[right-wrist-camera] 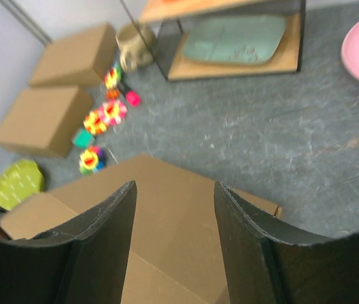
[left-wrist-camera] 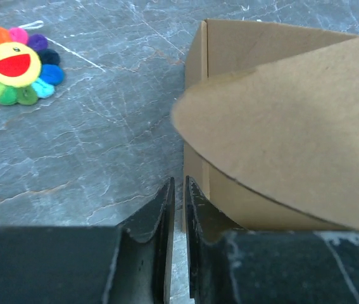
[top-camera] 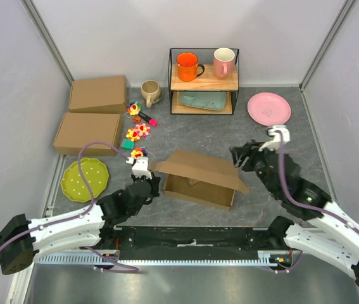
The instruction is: Fold the paper box
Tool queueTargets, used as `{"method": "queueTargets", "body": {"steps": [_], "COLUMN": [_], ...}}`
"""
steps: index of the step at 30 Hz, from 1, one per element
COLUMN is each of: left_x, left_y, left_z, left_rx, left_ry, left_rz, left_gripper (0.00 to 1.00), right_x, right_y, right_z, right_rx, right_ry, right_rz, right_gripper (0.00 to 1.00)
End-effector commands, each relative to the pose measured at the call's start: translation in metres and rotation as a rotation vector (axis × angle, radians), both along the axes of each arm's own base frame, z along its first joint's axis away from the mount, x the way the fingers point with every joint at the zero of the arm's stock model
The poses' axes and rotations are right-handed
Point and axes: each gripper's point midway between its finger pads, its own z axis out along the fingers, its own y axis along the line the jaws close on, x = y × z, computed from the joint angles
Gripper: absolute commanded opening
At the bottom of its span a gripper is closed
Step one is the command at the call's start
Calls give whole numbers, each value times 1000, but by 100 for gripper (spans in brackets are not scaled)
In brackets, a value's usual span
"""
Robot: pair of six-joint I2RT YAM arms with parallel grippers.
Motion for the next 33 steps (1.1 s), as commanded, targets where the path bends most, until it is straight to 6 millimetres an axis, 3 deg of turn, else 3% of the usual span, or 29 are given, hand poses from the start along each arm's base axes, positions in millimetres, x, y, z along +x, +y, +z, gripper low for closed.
{"method": "queueTargets", "body": {"steps": [1, 9, 15, 17, 19, 23, 26, 29, 33], "left_x": [-6, -13, -2, 3, 11, 13, 11, 6, -6], "left_y": [22, 53, 72, 67, 50, -3, -29, -47, -53], "left_z": [6, 31, 81, 93, 113, 108, 97, 70, 38], "left_rx": [7, -44, -122, -124, -181, -192, -209, -190, -170], "left_ry": [-2, 1, -75, -103, -150, -111, -51, 40, 127], "left_rz": [52, 161, 308, 307, 263, 65, -21, -80, -126], "left_gripper": [18, 21, 24, 25, 26, 31, 37, 38, 38], "right_x": [7, 6, -8, -13, -18, -24, -29, -30, -29], "right_y": [42, 70, 66, 63, 61, 55, 51, 46, 44], "right_z": [-41, -106, -152, -164, -175, -190, -195, -188, -158], "right_rx": [-25, -90, -167, -189, -205, -240, -233, -197, -102], "right_ry": [68, 193, 285, 315, 346, 406, 430, 416, 348], "right_rz": [132, 230, 271, 278, 290, 284, 276, 243, 226], "right_gripper": [59, 58, 58, 58, 58, 58, 58, 59, 61]}}
